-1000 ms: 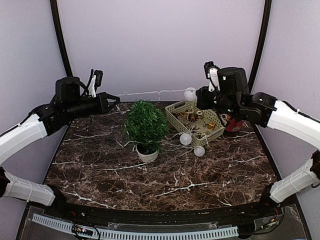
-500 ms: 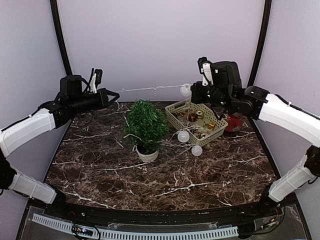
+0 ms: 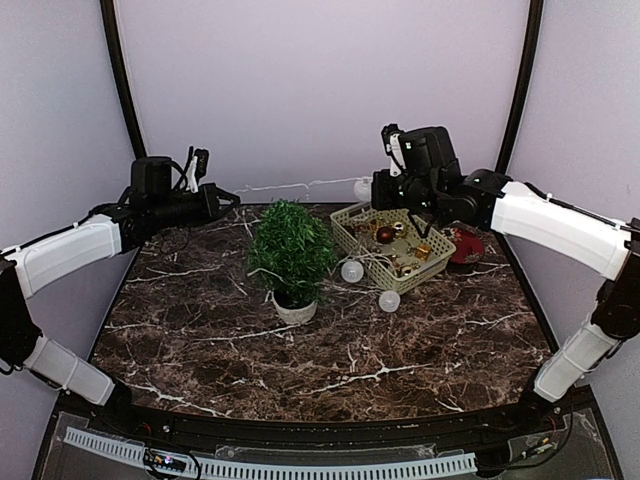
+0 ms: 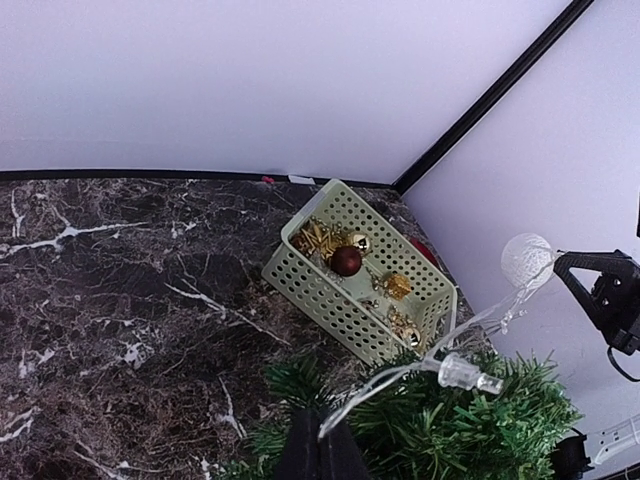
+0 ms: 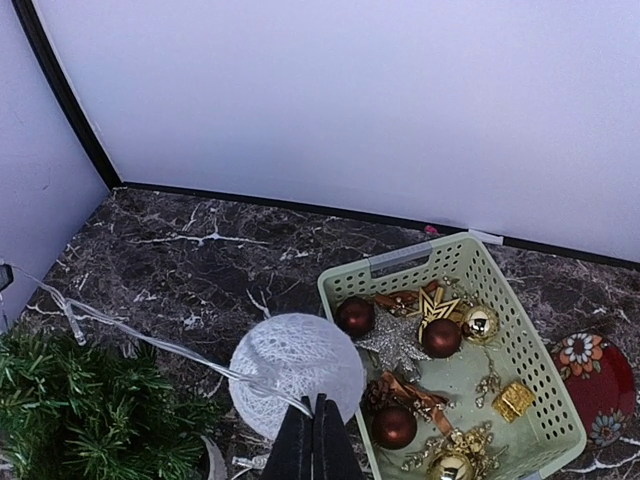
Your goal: Decorate the small christmas tree
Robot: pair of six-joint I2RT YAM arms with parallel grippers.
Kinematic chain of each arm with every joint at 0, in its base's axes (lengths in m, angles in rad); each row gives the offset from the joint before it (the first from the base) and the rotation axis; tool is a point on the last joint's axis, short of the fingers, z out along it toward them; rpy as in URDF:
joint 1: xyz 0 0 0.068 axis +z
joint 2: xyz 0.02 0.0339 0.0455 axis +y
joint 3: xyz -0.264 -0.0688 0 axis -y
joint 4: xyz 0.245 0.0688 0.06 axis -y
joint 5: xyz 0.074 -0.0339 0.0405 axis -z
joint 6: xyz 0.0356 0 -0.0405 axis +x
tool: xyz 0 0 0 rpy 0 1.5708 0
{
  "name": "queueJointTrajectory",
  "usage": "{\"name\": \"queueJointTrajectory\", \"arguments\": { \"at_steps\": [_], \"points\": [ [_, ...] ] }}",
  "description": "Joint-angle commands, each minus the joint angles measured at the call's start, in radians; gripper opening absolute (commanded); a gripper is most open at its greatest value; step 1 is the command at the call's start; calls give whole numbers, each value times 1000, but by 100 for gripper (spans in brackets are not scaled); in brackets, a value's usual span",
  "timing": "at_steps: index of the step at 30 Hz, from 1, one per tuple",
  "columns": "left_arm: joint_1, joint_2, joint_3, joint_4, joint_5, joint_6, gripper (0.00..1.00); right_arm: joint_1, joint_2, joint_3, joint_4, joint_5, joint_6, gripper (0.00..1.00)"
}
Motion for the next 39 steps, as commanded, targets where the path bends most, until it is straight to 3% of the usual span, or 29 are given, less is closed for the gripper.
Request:
{"name": "queueJointTrajectory", "arguments": {
  "at_steps": [1,10,19,28,39],
  "points": [
    [13,-17,-34,-28,-20,-13,0,-14,23,33,1,-22,20,0],
    [13,-125,-80,-18,52,-41,0,-15,19,19,1,-41,21,0],
    [13,-204,-127,-62,5,-54,0,-16,2,-4,8,-48,26,0],
    [14,-108,-120,-53,-13,-66,0,-16,-9,-9,2,-45,28,0],
    [20,51,-3,-8,31,-53,0,-20,-32,-26,-11,5,30,0]
  ]
}}
